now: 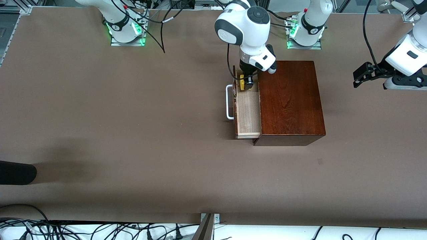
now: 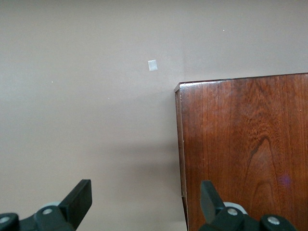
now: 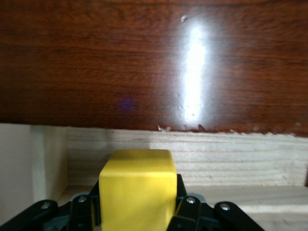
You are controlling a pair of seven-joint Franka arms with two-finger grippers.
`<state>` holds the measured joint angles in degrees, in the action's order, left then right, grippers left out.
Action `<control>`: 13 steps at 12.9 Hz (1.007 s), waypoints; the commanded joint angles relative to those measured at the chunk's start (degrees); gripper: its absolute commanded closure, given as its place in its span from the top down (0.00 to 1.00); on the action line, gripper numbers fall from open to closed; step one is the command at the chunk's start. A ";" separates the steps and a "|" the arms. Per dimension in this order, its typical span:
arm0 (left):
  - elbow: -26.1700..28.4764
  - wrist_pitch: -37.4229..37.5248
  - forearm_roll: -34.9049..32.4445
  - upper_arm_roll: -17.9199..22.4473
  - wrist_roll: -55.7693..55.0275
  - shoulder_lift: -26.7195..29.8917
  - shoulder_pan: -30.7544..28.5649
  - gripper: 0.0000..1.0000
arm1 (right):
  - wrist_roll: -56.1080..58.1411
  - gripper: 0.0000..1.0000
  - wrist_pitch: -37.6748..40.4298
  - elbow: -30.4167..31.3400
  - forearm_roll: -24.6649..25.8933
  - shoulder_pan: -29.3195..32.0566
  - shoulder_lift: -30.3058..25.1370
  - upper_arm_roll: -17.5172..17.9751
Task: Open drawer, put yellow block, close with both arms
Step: 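Lower the cube into the drawer and open the right gripper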
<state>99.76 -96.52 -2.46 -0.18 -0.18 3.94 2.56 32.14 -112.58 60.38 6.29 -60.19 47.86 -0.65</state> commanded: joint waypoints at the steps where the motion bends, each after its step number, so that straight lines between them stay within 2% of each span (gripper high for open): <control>1: -1.85 1.33 0.71 0.00 -0.08 -0.78 0.08 1.00 | -0.42 0.00 -0.88 -2.37 0.65 -0.54 2.41 -0.67; 12: -1.85 1.33 0.71 0.00 0.01 -0.78 -0.01 1.00 | 1.25 0.00 -3.87 -2.10 1.18 0.51 5.14 -1.63; 13: -1.85 1.33 0.71 0.00 -0.08 -0.78 0.07 1.00 | 0.91 0.99 -3.70 -2.11 1.09 0.51 4.88 -1.72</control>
<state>99.76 -96.52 -2.46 -0.18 -0.18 3.94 2.56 32.55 -115.55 60.07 6.59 -60.03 50.78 -2.11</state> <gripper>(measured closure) 0.000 0.441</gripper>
